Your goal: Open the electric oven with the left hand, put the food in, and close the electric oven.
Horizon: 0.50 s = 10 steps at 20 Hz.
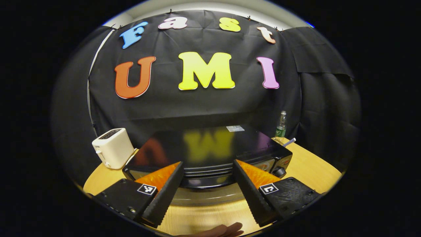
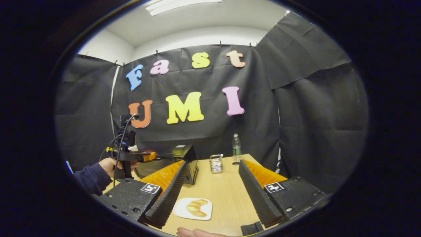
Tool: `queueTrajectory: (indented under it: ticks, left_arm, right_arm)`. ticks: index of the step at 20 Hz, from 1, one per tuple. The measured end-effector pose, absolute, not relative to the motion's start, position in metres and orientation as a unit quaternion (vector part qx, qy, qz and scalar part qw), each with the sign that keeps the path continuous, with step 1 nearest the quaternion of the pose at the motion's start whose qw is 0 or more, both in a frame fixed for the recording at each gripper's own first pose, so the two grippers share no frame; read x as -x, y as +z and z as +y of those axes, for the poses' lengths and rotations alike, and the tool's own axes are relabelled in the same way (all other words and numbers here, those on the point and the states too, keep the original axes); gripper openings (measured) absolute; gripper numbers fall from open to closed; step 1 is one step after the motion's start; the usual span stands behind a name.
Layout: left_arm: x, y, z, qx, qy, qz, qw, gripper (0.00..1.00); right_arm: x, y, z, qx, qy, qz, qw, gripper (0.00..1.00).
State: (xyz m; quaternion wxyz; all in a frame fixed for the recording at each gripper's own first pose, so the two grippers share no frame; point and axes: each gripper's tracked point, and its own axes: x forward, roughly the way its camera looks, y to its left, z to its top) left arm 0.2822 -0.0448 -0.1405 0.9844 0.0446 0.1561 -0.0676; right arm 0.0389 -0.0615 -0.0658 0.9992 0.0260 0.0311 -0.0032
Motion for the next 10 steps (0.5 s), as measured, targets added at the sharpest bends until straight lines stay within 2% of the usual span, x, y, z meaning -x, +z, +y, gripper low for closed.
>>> queueTrajectory:
  ticks: [2,10]
  left_arm:
    - [-0.281,-0.143,-0.046,-0.033,-0.068,0.16,0.984,0.99]
    - [-0.257,-0.144,-0.046,-0.024,-0.075,0.139,0.987,1.0]
  right_arm:
    - [-0.04,-0.07,-0.063,-0.028,-0.008,0.04,0.999,0.96]
    - [-0.031,-0.061,-0.05,-0.011,-0.004,0.035,0.999,0.96]
